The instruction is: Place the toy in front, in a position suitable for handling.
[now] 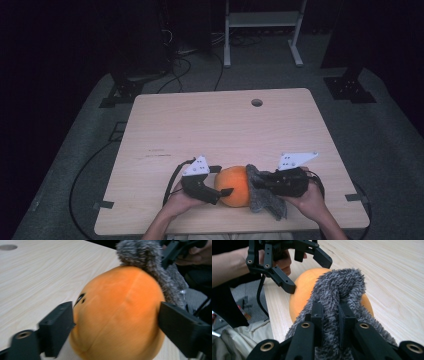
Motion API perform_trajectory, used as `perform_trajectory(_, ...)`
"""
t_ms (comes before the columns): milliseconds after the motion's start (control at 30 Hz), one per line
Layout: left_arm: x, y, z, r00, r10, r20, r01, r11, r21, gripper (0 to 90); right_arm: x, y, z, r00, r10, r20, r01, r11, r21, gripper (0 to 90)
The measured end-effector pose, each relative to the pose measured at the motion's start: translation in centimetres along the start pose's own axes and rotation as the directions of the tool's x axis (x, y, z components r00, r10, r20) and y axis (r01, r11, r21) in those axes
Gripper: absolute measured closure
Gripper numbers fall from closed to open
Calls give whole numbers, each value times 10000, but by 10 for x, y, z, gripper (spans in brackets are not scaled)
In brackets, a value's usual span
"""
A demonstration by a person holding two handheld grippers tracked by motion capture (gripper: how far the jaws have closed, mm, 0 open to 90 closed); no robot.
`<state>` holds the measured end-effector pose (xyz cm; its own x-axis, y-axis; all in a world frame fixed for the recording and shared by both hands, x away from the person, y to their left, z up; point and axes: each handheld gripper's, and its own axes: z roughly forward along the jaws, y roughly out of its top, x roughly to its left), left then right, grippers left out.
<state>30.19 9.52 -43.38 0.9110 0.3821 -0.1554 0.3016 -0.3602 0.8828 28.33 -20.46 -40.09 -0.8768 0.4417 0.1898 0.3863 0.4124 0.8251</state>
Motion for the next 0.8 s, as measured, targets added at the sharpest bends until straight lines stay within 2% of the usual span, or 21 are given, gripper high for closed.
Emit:
perform_trajectory(33,0,-1,3,9998,-141,139,140,9999,54,117,-1,0,-1,10000,96,-2,-96,10000,-27,768)
perform_trajectory(133,-2,-5,8,9995,-28,312,26,10000,63,172,3,1,-1,10000,-33,-84,33,9999,-96,763)
perform_trajectory(167,-3,-5,7,9998,45,179,-46,10000,64,213,3,1,-1,9996,64,-261,-69,9998,-207,762)
perform_trajectory(233,-7,-5,3,9986,364,-382,-370,9992,-164,292,0,-2,0,9979,321,-564,-343,9987,-374,763)
perform_trajectory(300,-12,-1,2,9977,408,-549,-437,9976,-534,355,-5,-4,-2,9971,490,-576,-515,9978,-426,767)
perform_trajectory(333,-13,1,1,9975,326,-624,-380,9955,-865,370,-8,-5,-4,9970,595,-502,-618,9970,-463,768)
perform_trajectory(367,-15,3,0,9973,275,-685,-349,9932,-1106,382,-11,-6,-6,9957,810,-451,-834,9951,-540,771)
perform_trajectory(400,-16,7,-2,9964,388,-753,-473,9923,-1142,387,-13,-6,-9,9929,1087,-490,-1122,9909,-740,772)
perform_trajectory(467,-21,11,-3,9935,708,-890,-804,9907,-1094,388,-7,-1,-13,9935,897,-702,-976,9881,-1187,772)
perform_trajectory(533,-24,11,-3,9903,871,-1085,-982,9900,-1011,390,0,5,-12,9963,587,-623,-666,9888,-1333,772)
perform_trajectory(600,-22,11,-6,9893,783,-1235,-912,9905,-1026,391,-1,5,-7,9979,509,-395,-550,9924,-1102,772)
perform_trajectory(667,-17,9,-9,9906,495,-1274,-639,9916,-1123,391,-9,-3,1,9976,687,-89,-691,9960,-574,773)
perform_trajectory(700,-15,8,-10,9910,432,-1264,-573,9923,-1097,392,-13,-8,7,9959,897,-97,-900,9955,-285,774)
perform_trajectory(733,-15,7,-10,9902,465,-1315,-612,9921,-1095,392,-16,-12,10,9927,1156,-345,-1166,9927,-292,774)
perform_trajectory(767,-16,8,-10,9896,500,-1349,-643,9925,-1038,391,-16,-11,10,9921,1201,-359,-1215,9919,-375,774)
perform_trajectory(800,-17,9,-10,9890,605,-1348,-742,9923,-993,391,-11,-7,7,9952,961,-163,-968,9942,-464,773)
